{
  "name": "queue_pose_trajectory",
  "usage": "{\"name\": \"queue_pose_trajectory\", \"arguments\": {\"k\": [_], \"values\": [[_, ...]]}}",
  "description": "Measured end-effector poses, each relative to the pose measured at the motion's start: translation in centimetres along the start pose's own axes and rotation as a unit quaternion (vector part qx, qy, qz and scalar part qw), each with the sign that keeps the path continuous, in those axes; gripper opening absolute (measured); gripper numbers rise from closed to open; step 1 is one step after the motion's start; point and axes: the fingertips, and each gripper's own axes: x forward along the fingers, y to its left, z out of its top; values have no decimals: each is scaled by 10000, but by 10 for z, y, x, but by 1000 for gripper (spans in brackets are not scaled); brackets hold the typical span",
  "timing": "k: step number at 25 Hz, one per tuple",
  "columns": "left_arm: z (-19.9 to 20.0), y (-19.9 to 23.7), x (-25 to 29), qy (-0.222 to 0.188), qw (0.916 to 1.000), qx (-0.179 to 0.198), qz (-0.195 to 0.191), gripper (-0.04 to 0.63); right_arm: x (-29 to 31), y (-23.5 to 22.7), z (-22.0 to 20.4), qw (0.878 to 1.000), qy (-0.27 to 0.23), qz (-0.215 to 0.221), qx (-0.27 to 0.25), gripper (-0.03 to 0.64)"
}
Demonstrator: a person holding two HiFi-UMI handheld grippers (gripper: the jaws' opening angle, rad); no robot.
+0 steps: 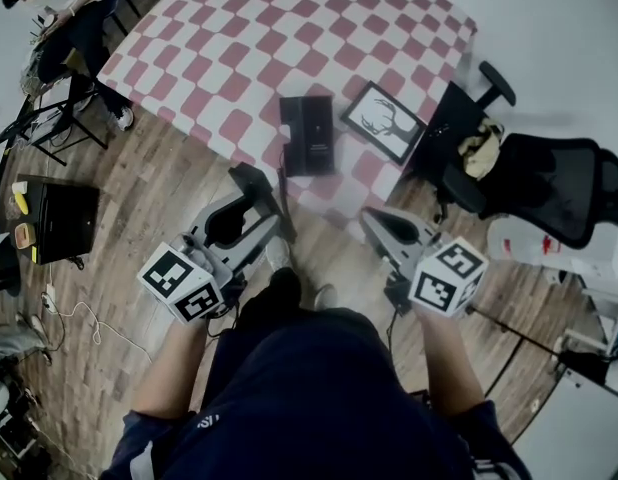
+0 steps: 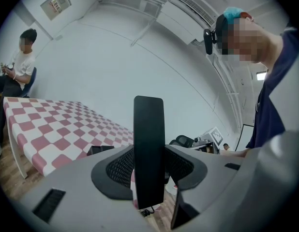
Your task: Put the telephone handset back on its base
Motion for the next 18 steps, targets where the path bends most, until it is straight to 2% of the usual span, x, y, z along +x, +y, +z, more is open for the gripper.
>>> {"name": "queue_pose_trajectory", "arguments": {"k": [9,18], "values": [[13,44,11,218,9992,-62,-322,216,41,-6,24,9997,2,-249,62,17],[15,65,30,376,9983,-168,-402,216,56,-15,31,9993,56,-344,145,17]]}}
